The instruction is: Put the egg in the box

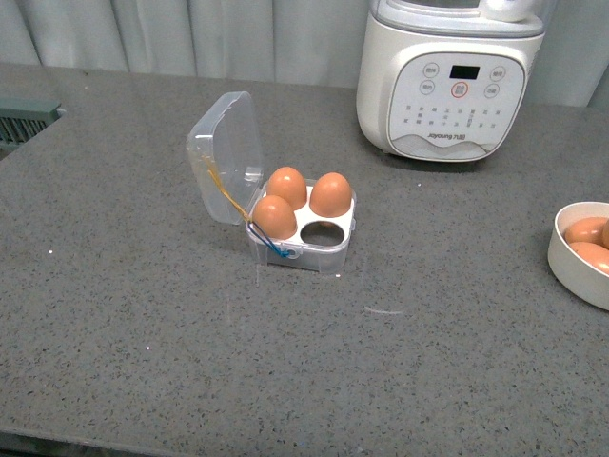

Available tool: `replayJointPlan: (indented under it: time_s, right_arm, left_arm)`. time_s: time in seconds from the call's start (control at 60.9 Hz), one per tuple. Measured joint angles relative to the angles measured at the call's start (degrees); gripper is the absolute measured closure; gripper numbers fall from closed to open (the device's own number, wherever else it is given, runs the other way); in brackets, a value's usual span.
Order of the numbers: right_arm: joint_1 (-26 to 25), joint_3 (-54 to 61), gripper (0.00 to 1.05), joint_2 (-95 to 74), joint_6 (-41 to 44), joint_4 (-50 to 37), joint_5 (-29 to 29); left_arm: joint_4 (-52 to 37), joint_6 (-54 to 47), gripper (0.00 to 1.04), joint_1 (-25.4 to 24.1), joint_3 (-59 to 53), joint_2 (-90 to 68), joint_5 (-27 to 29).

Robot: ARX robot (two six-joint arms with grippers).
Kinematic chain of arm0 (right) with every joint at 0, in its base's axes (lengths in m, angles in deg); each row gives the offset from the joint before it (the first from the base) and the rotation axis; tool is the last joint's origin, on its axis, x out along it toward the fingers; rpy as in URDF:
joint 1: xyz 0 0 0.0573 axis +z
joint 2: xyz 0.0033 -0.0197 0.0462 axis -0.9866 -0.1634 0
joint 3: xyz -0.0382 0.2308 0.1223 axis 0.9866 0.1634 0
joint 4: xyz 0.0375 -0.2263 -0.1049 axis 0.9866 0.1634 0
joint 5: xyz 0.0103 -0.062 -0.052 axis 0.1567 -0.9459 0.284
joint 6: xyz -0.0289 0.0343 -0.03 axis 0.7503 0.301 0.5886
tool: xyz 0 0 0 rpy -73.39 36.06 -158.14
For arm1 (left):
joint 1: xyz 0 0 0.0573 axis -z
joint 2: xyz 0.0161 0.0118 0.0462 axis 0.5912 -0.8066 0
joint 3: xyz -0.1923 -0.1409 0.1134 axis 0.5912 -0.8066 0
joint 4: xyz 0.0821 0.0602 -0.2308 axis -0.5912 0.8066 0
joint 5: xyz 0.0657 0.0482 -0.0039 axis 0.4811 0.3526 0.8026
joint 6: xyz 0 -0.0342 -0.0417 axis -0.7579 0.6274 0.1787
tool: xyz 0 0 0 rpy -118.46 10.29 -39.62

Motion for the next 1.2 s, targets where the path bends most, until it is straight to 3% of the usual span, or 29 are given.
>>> replayJointPlan:
  time_s: [1.2]
  right_arm:
    - [0.0,0.0,0.09,0.0,0.0,0.0,0.0]
  left_arm:
    - [0.0,0.0,0.07,0.0,0.0,0.0,0.0]
